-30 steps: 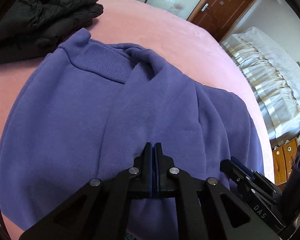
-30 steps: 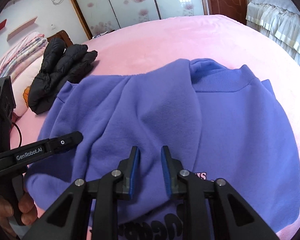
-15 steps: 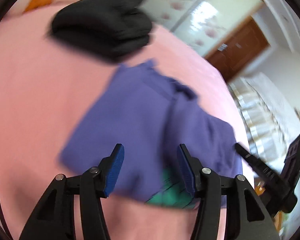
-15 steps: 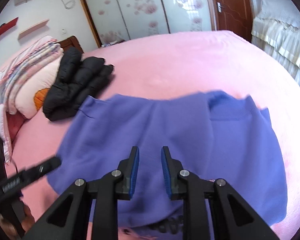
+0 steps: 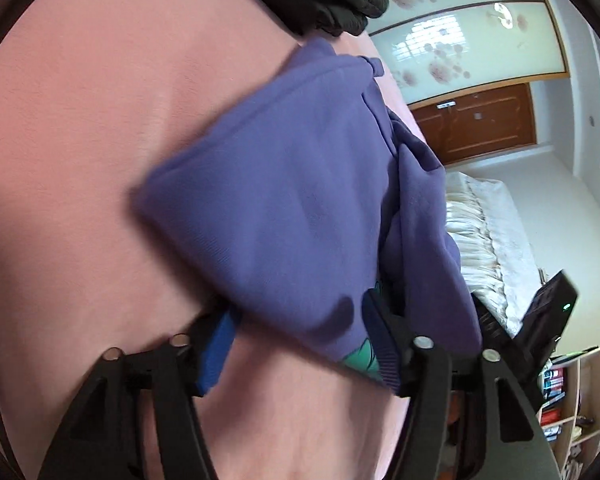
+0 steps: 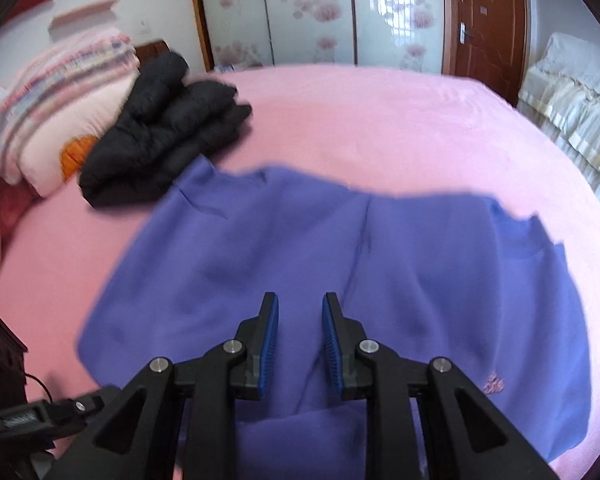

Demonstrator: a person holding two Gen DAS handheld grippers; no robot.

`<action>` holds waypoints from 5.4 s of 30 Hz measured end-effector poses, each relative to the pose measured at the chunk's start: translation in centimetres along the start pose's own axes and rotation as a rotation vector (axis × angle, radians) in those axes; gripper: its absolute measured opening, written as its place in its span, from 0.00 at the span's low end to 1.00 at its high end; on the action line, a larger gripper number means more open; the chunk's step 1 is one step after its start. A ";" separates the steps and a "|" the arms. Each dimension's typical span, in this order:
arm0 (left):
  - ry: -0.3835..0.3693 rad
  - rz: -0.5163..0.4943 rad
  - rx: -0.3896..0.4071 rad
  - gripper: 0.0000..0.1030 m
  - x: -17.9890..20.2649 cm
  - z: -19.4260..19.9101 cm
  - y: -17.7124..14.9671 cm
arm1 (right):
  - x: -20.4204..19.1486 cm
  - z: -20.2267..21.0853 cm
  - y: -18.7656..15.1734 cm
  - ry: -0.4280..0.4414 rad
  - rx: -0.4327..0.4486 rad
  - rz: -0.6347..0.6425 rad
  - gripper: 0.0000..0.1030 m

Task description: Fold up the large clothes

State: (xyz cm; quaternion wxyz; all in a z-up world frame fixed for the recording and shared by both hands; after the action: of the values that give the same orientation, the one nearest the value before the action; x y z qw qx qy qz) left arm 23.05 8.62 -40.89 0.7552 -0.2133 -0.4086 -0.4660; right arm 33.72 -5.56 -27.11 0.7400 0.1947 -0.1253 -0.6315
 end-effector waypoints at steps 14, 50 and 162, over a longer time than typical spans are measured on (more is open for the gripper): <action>-0.141 0.034 0.163 0.25 3.1 -2.0 4.3 | 1.1 -1.4 -2.5 0.031 0.017 -0.012 0.21; 0.504 -1.150 0.208 0.19 33.5 -10.8 -9.7 | 15.8 6.2 -8.6 0.187 0.052 -0.357 0.21; 0.481 -0.879 0.031 0.45 32.7 -16.4 1.5 | 28.5 3.4 -0.3 0.032 0.063 -0.458 0.57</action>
State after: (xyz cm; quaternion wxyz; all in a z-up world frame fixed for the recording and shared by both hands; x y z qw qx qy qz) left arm 38.82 -19.55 -23.56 0.5633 0.1038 -0.2808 -0.7701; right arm 36.89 -34.09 -25.92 0.5728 0.2512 -0.0858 -0.7755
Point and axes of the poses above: each gripper's, at about its wrist camera, not at the fingertips, and z roughly against the way its jaws point, x to its right, y to its top, the point moved 9 cm from there along -z, roughly the way its jaws point, and after that the axes turned 13 degrees about -x, right-handed, at the moved point
